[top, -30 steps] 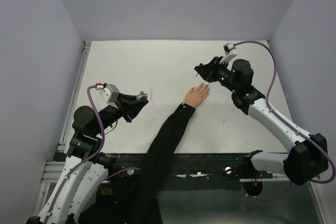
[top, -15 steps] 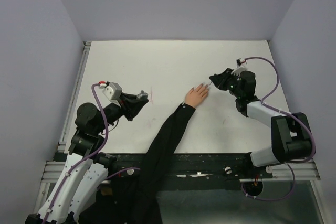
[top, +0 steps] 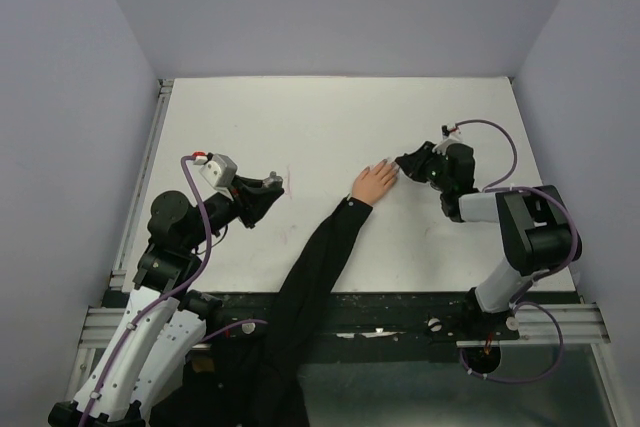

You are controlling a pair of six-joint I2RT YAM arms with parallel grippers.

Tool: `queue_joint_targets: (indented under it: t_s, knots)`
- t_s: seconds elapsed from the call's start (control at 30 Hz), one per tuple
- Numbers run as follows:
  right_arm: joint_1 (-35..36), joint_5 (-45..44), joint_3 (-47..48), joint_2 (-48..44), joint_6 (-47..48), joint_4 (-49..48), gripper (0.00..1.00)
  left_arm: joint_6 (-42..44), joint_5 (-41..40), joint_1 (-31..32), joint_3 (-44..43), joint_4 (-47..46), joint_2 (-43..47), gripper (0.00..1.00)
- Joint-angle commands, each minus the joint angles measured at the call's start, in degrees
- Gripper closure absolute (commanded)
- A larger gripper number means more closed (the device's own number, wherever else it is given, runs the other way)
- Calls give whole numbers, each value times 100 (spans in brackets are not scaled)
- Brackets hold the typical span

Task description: Paint the nails

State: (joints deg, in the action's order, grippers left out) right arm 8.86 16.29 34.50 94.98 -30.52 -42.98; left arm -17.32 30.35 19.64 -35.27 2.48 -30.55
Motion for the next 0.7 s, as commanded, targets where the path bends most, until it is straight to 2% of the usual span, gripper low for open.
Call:
queue_joint_targets:
  t_s: [0.0, 0.67]
  knots:
    - [-51, -355, 30, 231, -33, -316, 99, 80, -99, 31, -191, -90, 22, 100]
    - [-51, -540, 215, 776, -138, -527, 99, 62, -55, 31, -191, -116, 49, 100]
